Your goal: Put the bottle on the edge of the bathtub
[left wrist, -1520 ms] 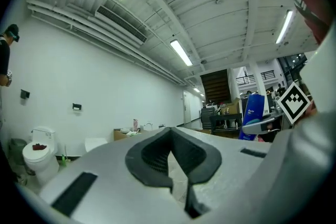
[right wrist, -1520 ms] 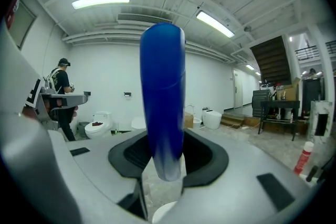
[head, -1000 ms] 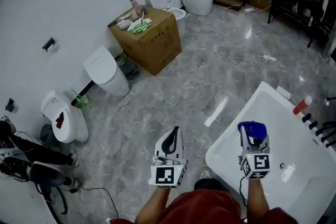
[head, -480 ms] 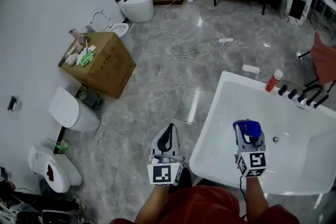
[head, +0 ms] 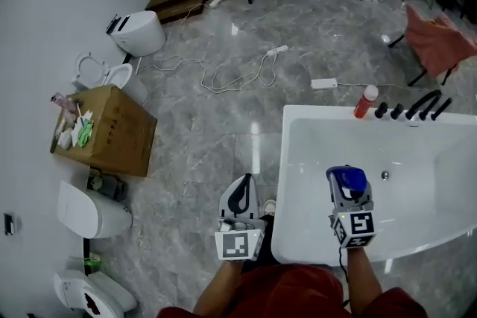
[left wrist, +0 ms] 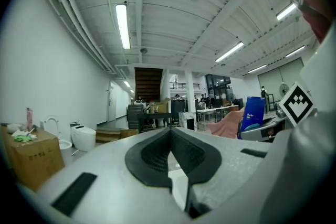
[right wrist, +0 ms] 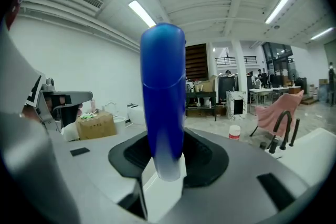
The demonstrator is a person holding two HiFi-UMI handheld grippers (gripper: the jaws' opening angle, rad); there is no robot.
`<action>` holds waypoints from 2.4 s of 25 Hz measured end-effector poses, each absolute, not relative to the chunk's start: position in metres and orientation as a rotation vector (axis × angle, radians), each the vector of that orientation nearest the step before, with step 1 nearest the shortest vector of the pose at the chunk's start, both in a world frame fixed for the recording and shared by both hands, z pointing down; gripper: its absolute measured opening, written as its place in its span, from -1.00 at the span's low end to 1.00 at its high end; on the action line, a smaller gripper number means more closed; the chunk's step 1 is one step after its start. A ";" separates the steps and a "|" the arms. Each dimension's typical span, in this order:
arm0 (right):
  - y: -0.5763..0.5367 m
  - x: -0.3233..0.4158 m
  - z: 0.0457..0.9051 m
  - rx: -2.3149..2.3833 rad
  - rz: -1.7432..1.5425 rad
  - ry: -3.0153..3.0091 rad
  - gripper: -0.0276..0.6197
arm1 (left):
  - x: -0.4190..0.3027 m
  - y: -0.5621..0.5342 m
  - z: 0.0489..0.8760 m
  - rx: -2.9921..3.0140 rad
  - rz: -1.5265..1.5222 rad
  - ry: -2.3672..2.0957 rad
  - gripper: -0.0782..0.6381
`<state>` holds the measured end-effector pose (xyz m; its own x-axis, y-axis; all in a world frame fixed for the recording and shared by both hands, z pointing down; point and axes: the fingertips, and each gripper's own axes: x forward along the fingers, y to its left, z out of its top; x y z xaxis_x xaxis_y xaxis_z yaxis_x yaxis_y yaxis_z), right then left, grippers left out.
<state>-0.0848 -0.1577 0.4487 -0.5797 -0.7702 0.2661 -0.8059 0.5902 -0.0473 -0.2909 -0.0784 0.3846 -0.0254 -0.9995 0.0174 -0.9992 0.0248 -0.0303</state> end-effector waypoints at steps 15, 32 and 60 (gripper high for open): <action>-0.260 -0.122 0.569 1.417 0.378 -2.367 -0.44 | -0.320 -0.226 0.504 -2.476 -0.147 2.117 -0.77; -0.355 -0.149 0.720 1.415 0.526 -2.213 -0.44 | -0.321 -0.323 0.651 -2.708 -0.254 2.032 -0.77; -0.530 -0.188 0.770 1.558 0.342 -2.285 -0.44 | -0.329 -0.374 0.714 -2.734 -0.303 2.071 -0.77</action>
<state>-0.1877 -0.5300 0.7699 -0.3318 -0.8456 0.4182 -0.9310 0.3650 -0.0006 -0.3288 -0.3741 0.7143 0.2775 -0.9076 0.3152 -0.9598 -0.2475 0.1325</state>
